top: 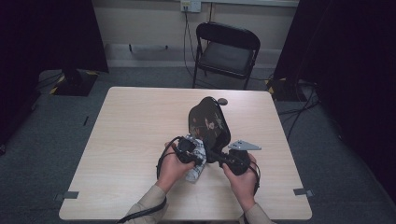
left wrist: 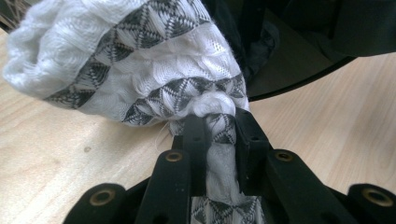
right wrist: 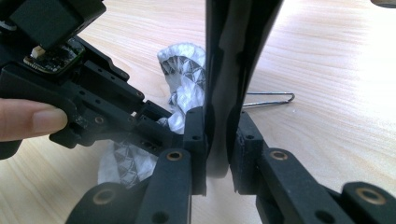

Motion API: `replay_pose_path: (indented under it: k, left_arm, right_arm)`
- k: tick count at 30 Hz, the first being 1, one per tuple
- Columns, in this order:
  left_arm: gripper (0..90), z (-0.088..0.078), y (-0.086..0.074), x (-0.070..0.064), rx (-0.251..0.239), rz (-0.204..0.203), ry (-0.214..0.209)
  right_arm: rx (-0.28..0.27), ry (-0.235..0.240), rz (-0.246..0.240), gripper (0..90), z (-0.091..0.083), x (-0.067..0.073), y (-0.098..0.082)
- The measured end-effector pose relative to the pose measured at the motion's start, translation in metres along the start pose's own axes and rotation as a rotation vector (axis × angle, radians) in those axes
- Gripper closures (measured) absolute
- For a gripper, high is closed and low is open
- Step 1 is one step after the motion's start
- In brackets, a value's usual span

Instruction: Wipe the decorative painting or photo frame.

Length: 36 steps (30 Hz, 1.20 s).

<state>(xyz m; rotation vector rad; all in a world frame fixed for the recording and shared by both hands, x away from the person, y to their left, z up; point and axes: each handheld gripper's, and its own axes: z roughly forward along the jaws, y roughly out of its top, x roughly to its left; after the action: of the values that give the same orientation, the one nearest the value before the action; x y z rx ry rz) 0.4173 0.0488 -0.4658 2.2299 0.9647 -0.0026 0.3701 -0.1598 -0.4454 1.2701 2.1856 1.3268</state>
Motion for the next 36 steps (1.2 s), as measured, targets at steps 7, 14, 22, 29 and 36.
replay_pose_path:
  k: [7, 14, 22, 29, 36]
  left_arm:
    - [77.4, 0.0, -0.001, -0.002, 0.006, 0.013, -0.008]
    - [77.4, -0.001, -0.003, -0.006, 0.002, 0.016, -0.019]
    - [77.4, -0.003, -0.006, -0.009, 0.006, 0.03, -0.028]
    - [77.5, -0.003, -0.007, -0.01, 0.01, 0.034, -0.034]
    - [77.4, -0.011, -0.009, -0.009, 0.01, 0.042, -0.034]
  right_arm:
    - [0.001, 0.005, -0.004, 79.0, 0.0, -0.001, 0.0]
    - [-0.003, 0.007, -0.008, 79.0, 0.0, -0.002, 0.0]
    - [0.001, 0.005, -0.008, 79.0, 0.0, -0.001, 0.0]
    - [0.003, 0.007, -0.009, 79.0, 0.0, -0.002, 0.001]
    - [-0.001, 0.011, -0.013, 78.9, 0.0, -0.003, 0.0]
